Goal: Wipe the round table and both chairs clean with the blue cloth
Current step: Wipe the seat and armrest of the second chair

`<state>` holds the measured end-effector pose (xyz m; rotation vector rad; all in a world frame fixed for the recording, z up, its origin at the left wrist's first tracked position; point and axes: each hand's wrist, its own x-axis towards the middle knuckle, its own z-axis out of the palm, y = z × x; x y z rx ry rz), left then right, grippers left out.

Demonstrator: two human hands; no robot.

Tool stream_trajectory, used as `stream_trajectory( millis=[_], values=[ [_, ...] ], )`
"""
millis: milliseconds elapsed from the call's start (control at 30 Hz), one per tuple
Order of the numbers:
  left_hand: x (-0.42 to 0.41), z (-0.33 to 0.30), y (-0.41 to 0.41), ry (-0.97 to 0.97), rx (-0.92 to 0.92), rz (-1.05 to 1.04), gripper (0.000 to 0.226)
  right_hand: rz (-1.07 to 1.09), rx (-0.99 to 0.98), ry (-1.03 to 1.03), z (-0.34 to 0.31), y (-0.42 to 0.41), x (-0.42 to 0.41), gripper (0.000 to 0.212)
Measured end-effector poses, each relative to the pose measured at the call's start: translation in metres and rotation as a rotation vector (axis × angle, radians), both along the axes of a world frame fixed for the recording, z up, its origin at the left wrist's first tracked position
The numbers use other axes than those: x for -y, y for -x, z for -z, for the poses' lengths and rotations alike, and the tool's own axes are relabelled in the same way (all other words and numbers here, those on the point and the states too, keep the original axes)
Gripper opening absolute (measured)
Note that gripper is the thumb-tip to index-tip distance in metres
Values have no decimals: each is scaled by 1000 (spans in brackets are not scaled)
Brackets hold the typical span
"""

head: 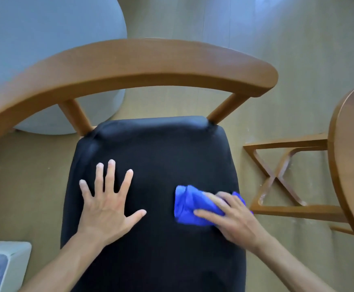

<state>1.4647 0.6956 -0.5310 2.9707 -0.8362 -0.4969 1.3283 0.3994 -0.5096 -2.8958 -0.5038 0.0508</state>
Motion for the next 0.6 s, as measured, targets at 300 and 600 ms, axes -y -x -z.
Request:
stream_trajectory(
  millis=[300, 600],
  values=[
    [-3, 5, 0, 2, 21, -13, 99, 764, 82, -264, 15, -124, 30, 44],
    [-9, -2, -2, -37, -122, -48, 96, 258, 6, -2, 8, 105, -73, 42]
  ],
)
